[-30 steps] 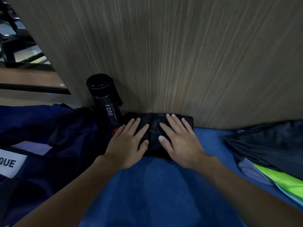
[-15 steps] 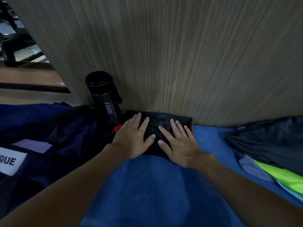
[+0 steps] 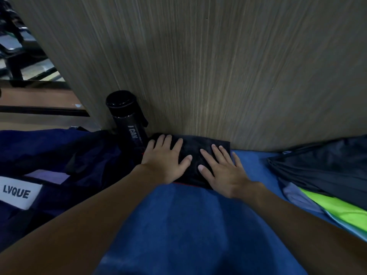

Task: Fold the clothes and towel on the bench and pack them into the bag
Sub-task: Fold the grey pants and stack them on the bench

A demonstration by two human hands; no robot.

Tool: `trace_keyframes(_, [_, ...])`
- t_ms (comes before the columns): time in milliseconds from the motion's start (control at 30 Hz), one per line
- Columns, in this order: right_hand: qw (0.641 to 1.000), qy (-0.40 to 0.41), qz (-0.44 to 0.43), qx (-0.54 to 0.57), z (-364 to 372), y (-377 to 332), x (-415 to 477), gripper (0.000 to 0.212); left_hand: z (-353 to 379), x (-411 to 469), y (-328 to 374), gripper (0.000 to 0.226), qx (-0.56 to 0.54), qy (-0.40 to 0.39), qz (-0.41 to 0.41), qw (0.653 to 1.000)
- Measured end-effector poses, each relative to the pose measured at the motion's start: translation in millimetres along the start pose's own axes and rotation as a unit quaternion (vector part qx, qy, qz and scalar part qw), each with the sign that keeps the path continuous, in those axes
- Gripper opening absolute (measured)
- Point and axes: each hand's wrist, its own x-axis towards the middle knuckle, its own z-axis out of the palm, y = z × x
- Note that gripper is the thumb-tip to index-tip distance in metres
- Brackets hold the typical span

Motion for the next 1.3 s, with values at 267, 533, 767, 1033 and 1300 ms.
trace_keyframes(267, [0.989,0.129,0.037,-0.057,-37.4,76.2,-86.9,0.068,-47.0,4.6,91.0,0.053,-0.01,0.095,0.149,0.984])
trace_keyframes(533, [0.921,0.284,0.22,-0.153,-63.8,211.1,-192.0,0.032,-60.9,15.3,238.4,0.046,-0.063,0.095,0.249,0.962])
trace_keyframes(767, [0.913,0.212,0.324,-0.132,-81.3,267.5,-227.7,0.048,-55.1,32.0,309.4,0.048,-0.068,0.076,0.233,0.967])
trace_keyframes(1033, [0.911,0.29,0.271,-0.108,-82.9,288.1,-210.7,0.018,-49.9,34.9,328.5,0.01,-0.142,0.12,0.236,0.954])
trace_keyframes(1300, [0.858,0.458,0.211,0.098,-123.8,266.0,-237.2,0.011,-90.1,15.8,327.5,0.015,-0.433,0.239,0.232,0.838])
